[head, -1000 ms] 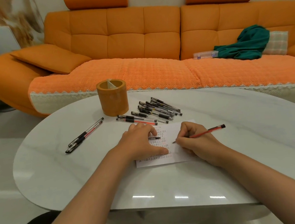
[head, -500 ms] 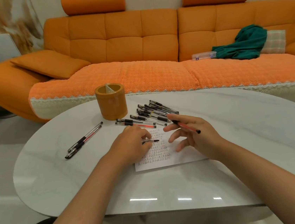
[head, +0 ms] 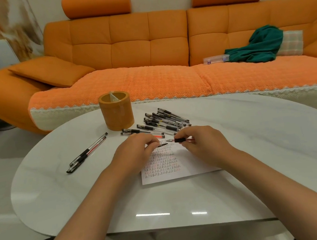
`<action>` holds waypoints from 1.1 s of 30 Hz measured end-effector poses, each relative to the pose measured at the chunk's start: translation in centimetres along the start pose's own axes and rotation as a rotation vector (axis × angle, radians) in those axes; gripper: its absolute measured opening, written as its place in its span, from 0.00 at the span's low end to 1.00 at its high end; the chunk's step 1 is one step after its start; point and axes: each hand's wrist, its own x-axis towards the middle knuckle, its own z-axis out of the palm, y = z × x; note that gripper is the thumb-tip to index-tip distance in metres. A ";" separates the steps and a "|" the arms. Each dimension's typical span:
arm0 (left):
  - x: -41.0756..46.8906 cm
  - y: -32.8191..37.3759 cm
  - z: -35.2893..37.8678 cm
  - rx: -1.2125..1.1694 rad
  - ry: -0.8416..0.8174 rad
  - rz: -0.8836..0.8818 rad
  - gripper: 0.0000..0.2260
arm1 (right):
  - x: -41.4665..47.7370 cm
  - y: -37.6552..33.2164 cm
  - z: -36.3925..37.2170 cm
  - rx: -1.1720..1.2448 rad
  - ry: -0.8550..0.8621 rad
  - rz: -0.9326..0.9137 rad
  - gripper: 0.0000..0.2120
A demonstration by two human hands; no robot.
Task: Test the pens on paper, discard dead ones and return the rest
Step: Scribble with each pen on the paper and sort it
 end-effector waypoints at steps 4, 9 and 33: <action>0.0 0.4 0.2 -0.024 -0.004 0.007 0.09 | 0.0 -0.2 0.0 -0.029 -0.006 -0.059 0.13; -0.2 0.6 0.0 -0.038 -0.035 0.032 0.09 | 0.0 -0.1 0.1 -0.034 -0.016 -0.102 0.13; -1.6 2.7 0.3 -0.432 -0.252 -0.023 0.09 | -1.0 -1.7 1.7 -0.492 0.064 -0.267 0.34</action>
